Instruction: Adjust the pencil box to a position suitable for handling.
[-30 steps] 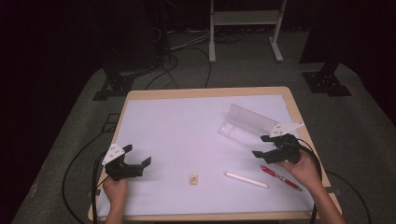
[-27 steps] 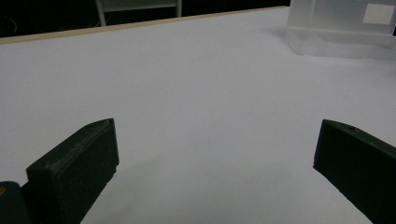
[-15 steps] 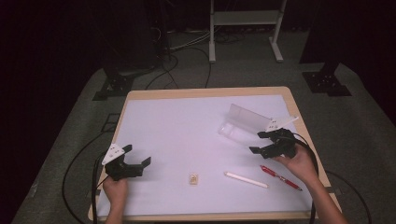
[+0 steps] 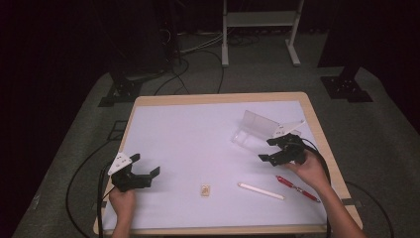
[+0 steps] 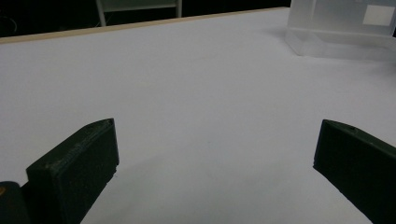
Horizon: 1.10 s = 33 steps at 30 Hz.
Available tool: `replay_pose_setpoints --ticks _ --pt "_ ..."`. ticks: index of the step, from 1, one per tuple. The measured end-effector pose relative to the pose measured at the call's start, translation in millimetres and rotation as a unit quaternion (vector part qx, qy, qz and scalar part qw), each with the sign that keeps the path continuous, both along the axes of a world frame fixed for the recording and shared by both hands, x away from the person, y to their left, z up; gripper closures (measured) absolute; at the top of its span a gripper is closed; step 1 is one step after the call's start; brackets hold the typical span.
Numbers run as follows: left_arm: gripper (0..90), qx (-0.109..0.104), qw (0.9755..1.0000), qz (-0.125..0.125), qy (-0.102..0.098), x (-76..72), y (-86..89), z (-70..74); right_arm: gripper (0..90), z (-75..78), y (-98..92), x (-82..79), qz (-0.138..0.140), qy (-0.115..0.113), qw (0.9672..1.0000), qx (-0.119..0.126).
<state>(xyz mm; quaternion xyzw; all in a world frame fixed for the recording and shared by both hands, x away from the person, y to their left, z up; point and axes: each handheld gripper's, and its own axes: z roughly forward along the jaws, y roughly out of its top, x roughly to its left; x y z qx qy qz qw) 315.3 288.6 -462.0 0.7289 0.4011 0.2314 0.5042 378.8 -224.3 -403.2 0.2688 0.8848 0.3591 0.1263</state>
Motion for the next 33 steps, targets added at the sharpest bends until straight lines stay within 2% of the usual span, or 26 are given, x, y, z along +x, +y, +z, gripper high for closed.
replay_pose_setpoints --ticks 4,13,25,33 --pt "0.0 0.0 1.0 0.0 0.0 0.0 -0.1 0.0 31.4 -4.7 2.2 3.6 0.0 0.004 0.9999 -0.011" --pt "0.0 0.0 1.0 0.0 0.0 0.1 -0.2 0.0 38.0 -11.9 4.1 12.5 0.0 0.016 0.9998 -0.013" --pt "0.0 -0.001 1.0 -0.001 0.0 0.2 0.3 0.0 43.9 -24.5 12.7 23.2 -0.002 0.027 0.9992 -0.03" --pt "0.0 -0.001 1.0 -0.001 0.001 0.2 0.5 0.0 51.5 -30.7 16.1 27.6 -0.005 0.032 0.9985 -0.043"
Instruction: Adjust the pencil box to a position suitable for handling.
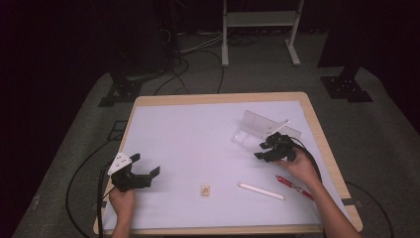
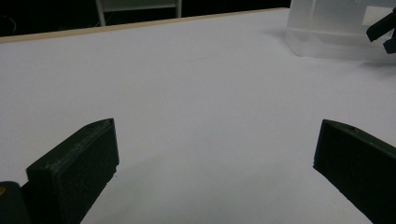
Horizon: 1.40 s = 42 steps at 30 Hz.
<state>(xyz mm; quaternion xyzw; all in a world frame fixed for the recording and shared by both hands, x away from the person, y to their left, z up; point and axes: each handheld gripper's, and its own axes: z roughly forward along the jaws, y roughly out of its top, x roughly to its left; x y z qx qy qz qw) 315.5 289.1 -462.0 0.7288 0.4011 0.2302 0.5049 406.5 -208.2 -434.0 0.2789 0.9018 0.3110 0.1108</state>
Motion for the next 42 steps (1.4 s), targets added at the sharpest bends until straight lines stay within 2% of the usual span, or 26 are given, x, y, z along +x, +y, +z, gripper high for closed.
replay_pose_setpoints --ticks 12,21,34,42 --pt "0.0 0.0 1.0 0.0 0.0 0.0 0.0 0.0 60.8 -2.3 6.0 7.8 0.006 0.017 0.9997 -0.015" --pt "0.0 -0.002 1.0 0.0 0.0 0.1 0.2 -0.1 69.7 -8.4 10.5 12.2 0.009 0.03 0.9988 -0.037" --pt "0.0 -0.004 1.0 0.001 -0.001 0.1 0.2 -0.2 77.3 -15.4 12.9 15.0 0.012 0.028 0.9973 -0.067" --pt "0.0 -0.003 1.0 0.0 -0.002 0.2 0.4 -0.2 83.4 -16.5 12.3 15.8 0.014 0.02 0.9972 -0.071"
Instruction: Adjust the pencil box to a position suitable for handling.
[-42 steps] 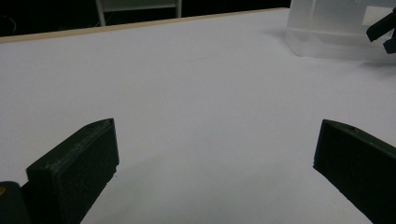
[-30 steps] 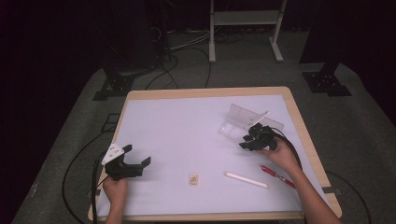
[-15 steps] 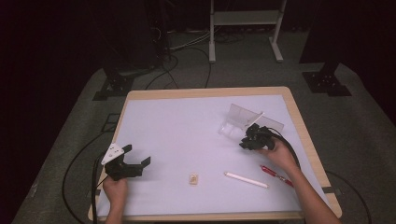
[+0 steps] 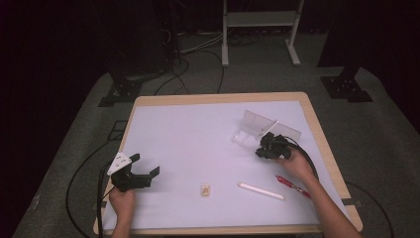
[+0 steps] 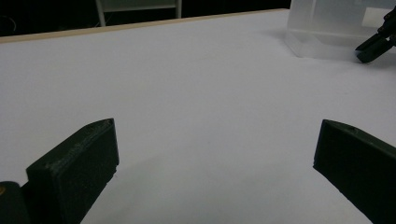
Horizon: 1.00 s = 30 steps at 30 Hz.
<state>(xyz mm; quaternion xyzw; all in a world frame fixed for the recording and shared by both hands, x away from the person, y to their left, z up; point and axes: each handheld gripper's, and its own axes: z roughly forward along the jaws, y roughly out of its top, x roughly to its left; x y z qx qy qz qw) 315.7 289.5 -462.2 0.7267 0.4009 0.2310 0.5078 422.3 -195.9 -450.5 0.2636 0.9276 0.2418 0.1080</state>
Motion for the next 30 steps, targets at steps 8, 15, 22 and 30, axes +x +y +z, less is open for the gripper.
replay_pose_setpoints --ticks 8,15,22,30 --pt "0.0 0.0 1.0 0.0 0.0 -0.1 0.0 0.0 85.5 0.1 0.9 -1.0 0.007 -0.009 0.9999 -0.008" --pt "0.0 0.0 1.0 0.0 0.001 -0.2 0.2 0.2 86.1 0.6 5.0 -4.3 0.017 -0.023 0.9993 -0.023" --pt "0.0 0.0 1.0 0.0 0.0 -0.1 0.1 0.0 86.4 3.3 5.4 -6.7 0.023 -0.036 0.9987 -0.027" --pt "0.0 0.0 1.0 0.0 0.0 0.0 0.0 0.0 86.5 12.1 3.5 -11.4 0.024 -0.046 0.9985 -0.016"
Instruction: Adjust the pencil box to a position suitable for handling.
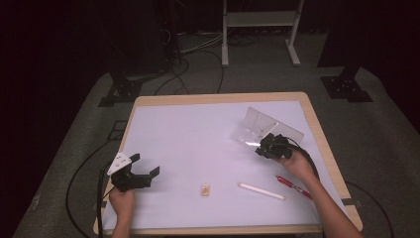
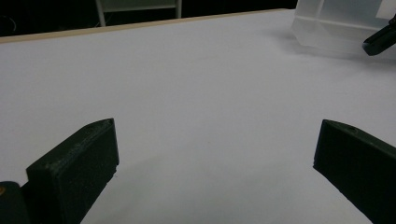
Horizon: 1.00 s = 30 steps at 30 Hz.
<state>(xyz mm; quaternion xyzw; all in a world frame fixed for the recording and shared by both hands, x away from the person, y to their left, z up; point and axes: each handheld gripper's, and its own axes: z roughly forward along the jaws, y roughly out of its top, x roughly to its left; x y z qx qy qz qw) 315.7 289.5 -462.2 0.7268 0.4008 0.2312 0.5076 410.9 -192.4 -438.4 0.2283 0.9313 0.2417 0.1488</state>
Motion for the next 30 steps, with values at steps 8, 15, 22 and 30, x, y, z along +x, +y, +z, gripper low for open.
replay_pose_setpoints --ticks 8,15,22,30 --pt "0.0 -0.001 1.0 0.001 0.001 -0.1 -0.3 -0.1 86.5 8.1 4.9 -9.8 0.021 -0.001 0.9997 0.009" --pt "0.0 0.0 1.0 0.0 0.001 0.1 -0.1 -0.1 86.5 11.5 11.3 -15.9 0.036 0.004 0.9992 0.016" --pt "0.0 -0.001 1.0 0.001 0.001 0.2 0.0 0.0 86.5 16.4 23.2 -21.8 0.061 0.006 0.998 0.016" --pt "0.0 -0.002 1.0 0.0 0.0 0.0 0.2 0.0 86.5 18.2 38.9 -27.6 0.092 0.013 0.9955 0.021"
